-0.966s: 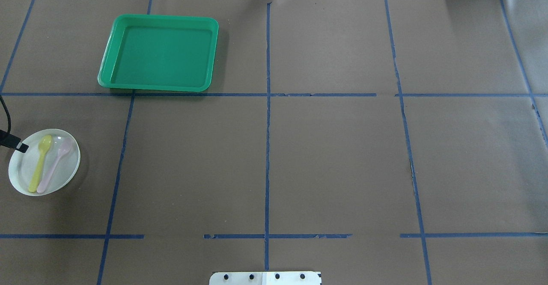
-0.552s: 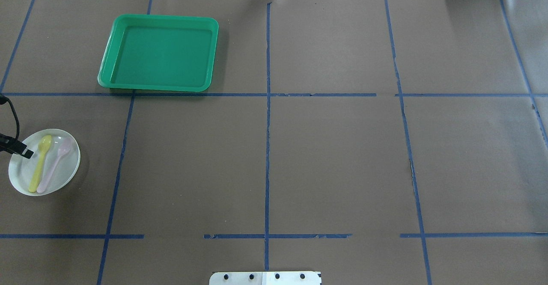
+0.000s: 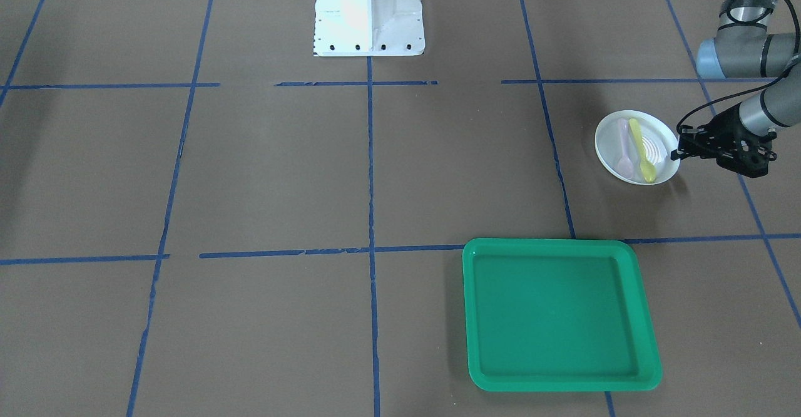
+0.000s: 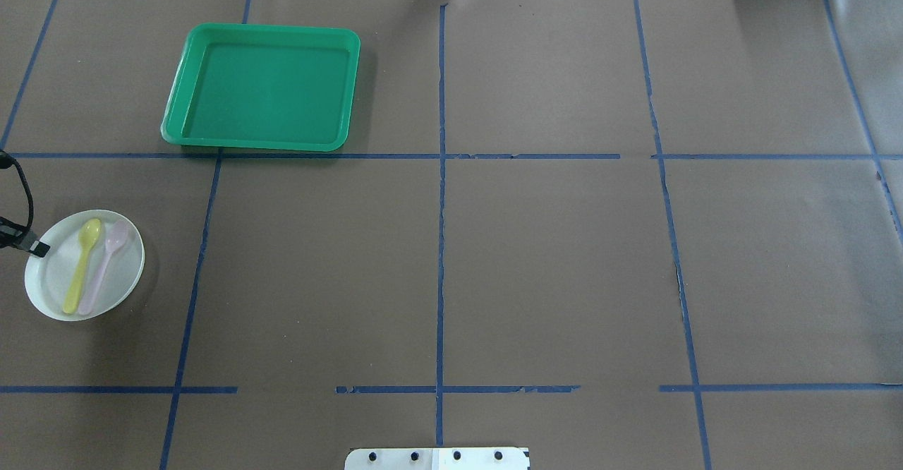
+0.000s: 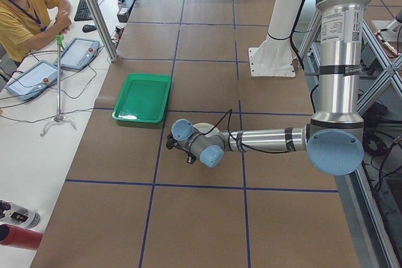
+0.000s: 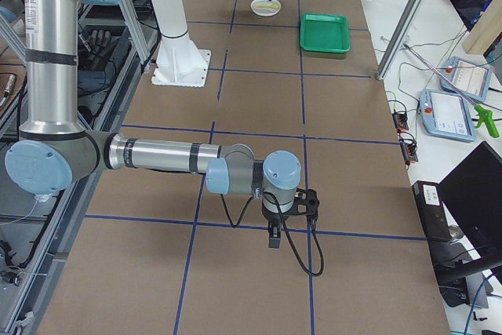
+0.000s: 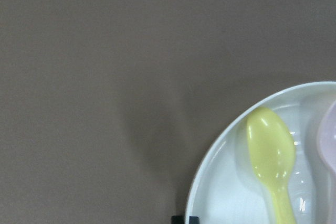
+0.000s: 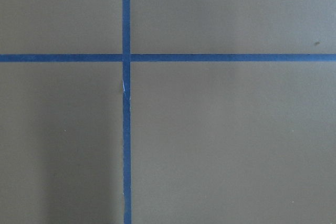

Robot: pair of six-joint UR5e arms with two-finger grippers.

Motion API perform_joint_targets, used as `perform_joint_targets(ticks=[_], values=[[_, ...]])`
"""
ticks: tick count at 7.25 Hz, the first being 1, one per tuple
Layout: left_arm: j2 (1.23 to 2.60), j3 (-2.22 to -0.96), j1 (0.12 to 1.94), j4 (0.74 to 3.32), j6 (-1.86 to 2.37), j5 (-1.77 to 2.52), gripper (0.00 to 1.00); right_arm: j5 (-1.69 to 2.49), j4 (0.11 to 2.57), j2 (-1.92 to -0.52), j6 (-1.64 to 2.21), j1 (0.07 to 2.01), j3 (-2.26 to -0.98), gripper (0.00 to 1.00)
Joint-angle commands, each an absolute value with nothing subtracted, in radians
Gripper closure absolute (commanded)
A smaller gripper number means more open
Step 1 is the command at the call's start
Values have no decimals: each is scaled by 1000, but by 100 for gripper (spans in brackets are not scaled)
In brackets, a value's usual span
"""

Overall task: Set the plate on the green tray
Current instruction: 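Lift the plate with the left gripper and carry it over the green tray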

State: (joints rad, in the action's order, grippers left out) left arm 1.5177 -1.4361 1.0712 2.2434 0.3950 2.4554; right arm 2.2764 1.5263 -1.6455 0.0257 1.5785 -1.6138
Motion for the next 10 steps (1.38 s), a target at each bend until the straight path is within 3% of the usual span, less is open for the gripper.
perform_joint_targets(ticks=[1, 6, 8, 10], values=[[1483, -1483, 1074, 2238, 396, 2461, 100, 2276, 1526, -1646, 25, 1578, -1614, 0], [1521, -1519, 1181, 2246, 394, 2580, 100, 2276, 1526, -1646, 25, 1578, -1614, 0], [1763, -1334, 1180, 2235, 464, 2574, 100, 2276, 1526, -1646, 25, 1578, -1614, 0], [1870, -1263, 1178, 2235, 509, 2568, 100, 2276, 1526, -1646, 26, 1578, -1614, 0]])
